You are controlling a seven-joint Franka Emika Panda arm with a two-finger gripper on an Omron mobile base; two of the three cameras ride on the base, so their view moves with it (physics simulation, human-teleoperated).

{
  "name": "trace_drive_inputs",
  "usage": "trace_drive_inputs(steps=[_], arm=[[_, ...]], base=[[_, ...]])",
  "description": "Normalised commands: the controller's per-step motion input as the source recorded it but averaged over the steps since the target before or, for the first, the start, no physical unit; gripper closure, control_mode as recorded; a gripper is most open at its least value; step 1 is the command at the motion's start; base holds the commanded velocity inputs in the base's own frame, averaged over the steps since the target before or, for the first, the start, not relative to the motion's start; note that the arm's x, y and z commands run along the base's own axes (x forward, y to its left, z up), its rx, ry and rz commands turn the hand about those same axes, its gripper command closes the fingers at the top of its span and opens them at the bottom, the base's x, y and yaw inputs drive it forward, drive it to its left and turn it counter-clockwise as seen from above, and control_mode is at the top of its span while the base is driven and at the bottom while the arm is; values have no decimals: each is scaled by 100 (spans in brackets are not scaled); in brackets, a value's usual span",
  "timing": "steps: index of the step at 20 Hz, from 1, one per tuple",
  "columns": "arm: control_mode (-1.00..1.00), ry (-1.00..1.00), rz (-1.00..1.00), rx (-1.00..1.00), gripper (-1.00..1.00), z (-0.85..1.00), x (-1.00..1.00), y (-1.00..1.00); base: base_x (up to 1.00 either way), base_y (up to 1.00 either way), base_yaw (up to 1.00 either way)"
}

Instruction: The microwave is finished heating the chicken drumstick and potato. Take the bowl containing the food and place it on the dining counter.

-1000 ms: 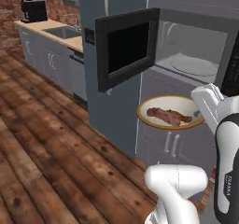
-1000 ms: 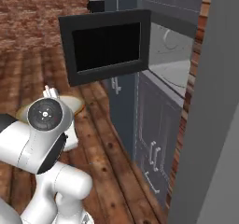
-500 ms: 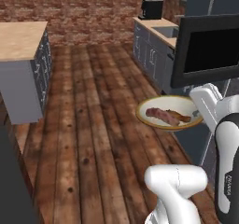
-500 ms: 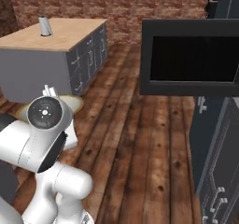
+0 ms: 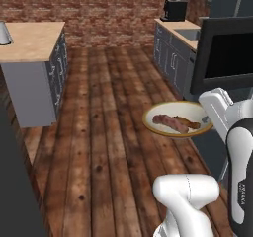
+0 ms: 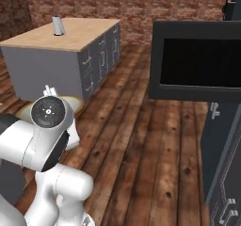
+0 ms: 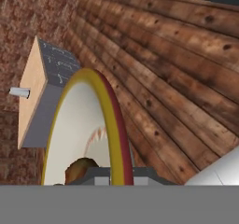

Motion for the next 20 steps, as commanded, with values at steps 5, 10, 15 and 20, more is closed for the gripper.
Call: trace_drive_inputs(steps=[5,10,15,20], arm=[[100,0,0,0,100,0,0,0],[100,0,0,0,100,0,0,0],[100,0,0,0,100,0,0,0],[100,0,0,0,100,0,0,0]], base=[[41,10,0],[95,27,0],[100,44,1],[99,48,9]])
